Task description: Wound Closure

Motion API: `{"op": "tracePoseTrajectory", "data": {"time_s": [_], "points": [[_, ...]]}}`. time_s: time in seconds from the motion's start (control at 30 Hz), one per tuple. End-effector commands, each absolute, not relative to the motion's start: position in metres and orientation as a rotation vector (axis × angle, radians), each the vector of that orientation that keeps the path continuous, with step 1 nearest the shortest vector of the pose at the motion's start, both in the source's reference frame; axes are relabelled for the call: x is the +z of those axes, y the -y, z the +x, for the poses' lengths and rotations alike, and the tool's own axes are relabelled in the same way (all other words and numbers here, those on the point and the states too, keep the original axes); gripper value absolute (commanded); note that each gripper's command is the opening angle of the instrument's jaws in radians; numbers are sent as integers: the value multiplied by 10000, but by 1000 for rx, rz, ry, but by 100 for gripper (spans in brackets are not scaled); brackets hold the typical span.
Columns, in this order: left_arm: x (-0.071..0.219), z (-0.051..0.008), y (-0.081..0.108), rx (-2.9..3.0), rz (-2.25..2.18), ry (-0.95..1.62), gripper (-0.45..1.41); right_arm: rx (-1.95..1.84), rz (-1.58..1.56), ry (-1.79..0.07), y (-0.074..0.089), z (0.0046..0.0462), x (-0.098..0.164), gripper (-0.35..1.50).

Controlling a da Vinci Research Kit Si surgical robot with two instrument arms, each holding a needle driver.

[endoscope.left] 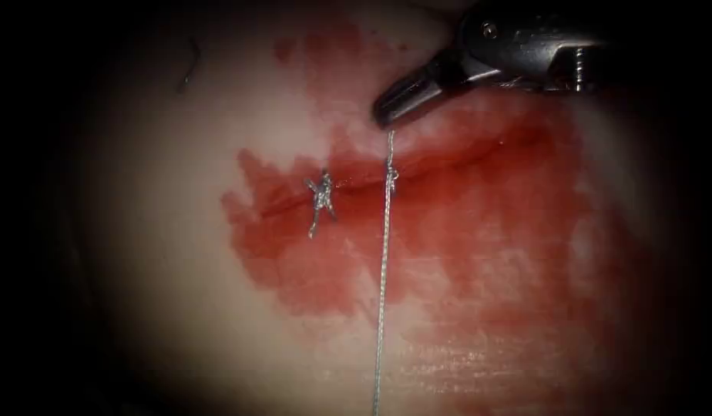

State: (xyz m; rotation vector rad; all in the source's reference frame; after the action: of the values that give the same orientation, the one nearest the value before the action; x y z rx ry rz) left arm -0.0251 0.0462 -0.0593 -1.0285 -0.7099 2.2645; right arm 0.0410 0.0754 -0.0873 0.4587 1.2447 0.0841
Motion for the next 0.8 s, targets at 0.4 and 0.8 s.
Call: {"op": "tracePoseTrajectory", "data": {"time_s": [0.4,0.8], "points": [[-653,-192,-546,2260,-1000,564,-35,231,333,-1222,-758,392,-906,101],[-669,-144,-626,2368,-892,311,-35,375,308,-1236,-722,362,-948,121]]}}
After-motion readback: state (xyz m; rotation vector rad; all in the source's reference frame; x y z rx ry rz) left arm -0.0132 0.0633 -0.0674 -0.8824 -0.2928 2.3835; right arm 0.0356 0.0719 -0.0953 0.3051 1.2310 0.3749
